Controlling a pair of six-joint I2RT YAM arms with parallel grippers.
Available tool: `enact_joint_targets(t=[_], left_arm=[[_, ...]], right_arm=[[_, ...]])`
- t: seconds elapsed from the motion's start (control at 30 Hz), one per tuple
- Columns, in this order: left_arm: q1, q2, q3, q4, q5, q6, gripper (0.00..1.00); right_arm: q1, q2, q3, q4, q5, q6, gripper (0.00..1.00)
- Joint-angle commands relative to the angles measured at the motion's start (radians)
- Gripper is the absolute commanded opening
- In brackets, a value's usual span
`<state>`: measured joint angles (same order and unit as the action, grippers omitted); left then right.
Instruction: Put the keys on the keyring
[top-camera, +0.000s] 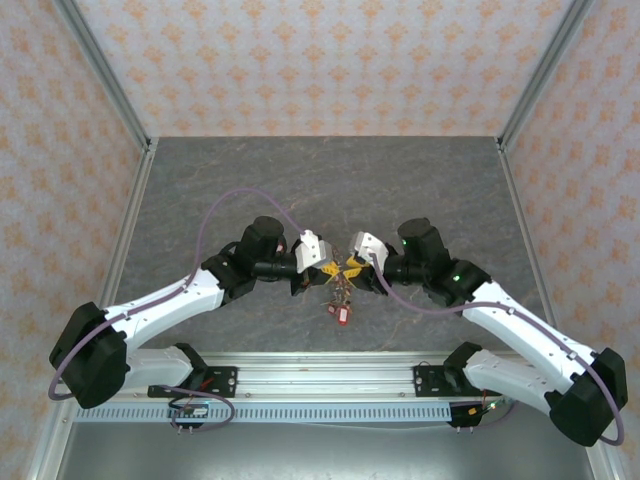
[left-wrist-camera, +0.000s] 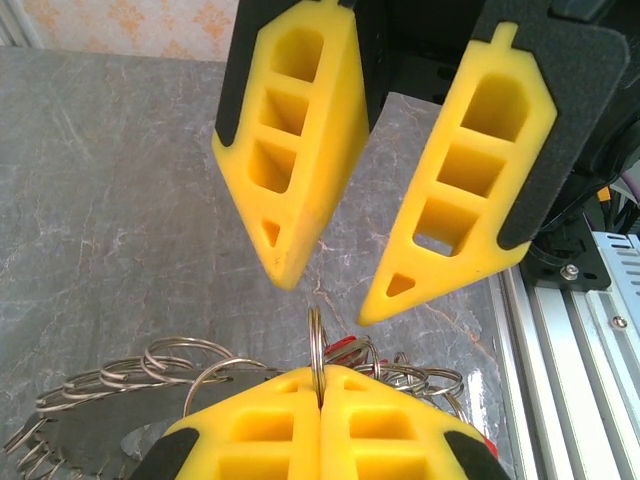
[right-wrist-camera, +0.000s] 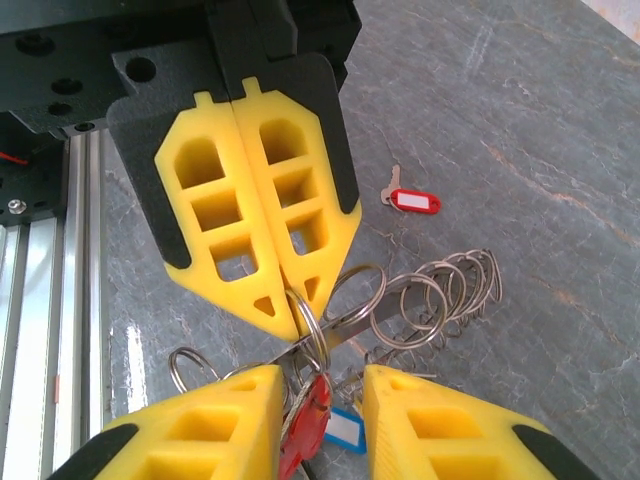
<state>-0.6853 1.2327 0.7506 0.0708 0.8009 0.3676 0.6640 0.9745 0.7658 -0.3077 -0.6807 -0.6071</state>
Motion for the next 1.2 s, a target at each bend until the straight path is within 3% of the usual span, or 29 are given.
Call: enact_joint_targets(t=[0.0, 0.27, 0.6, 0.87, 1.17], left_arm=[[0.003, -0.038, 0.029, 0.027, 0.018, 0.02, 0.0], [0.003, -0.043, 0.03, 0.026, 0.02, 0.019, 0.0], [0.003, -0.042, 0.035, 0.021, 0.017, 0.022, 0.0], [0.002, -0.022, 0.063, -0.07, -0.024, 0.081, 0.1], [0.0, 0.002, 0.091, -0.133, -0.037, 0.124, 0.1]], right_arm=[[-0.001, 0.019, 0.035, 0.038, -0.027, -0.044, 0.23], [-0.001, 0.039, 0.036, 0.051, -0.029, -0.05, 0.19], [-0.001, 0.056, 0.05, 0.052, -0.081, -0.013, 0.03], [0.019, 0.08, 0.165, -0.127, -0.027, -0.063, 0.0], [0.067, 0.136, 0.295, -0.285, 0.071, -0.085, 0.0]])
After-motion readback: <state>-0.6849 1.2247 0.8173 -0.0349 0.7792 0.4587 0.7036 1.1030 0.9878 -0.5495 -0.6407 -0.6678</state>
